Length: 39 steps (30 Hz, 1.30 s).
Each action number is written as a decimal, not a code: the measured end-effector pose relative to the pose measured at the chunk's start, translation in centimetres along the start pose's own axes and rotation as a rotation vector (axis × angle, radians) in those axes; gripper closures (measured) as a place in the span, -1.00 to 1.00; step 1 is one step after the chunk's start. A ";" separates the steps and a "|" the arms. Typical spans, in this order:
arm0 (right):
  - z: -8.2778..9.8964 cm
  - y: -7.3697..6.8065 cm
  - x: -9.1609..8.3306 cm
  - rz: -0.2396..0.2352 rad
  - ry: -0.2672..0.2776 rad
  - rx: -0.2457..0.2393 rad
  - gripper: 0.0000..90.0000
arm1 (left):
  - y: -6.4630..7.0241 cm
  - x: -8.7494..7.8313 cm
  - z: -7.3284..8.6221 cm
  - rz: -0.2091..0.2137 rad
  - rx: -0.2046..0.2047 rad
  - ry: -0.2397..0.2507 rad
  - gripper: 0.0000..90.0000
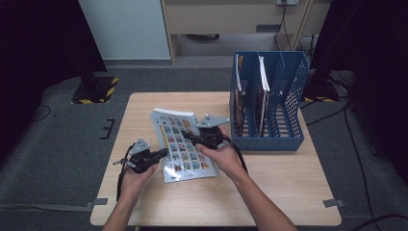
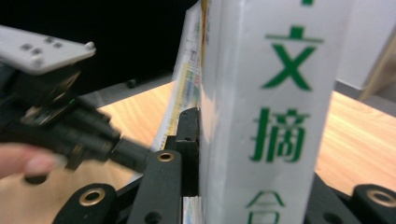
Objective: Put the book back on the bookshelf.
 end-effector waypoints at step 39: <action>-0.3 0.4 -1.5 -0.030 0.083 -0.015 0.62 | -0.3 0.4 0.4 -0.032 -0.014 -0.038 0.62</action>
Point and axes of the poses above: each handheld gripper's, and its own axes: x roughly forward along the jaws, z roughly out of its underside, y roughly to its right, the point moved 1 cm from there along x, roughly forward along the jaws, and after that the axes turned 3 degrees about y, right-handed, at the moved point
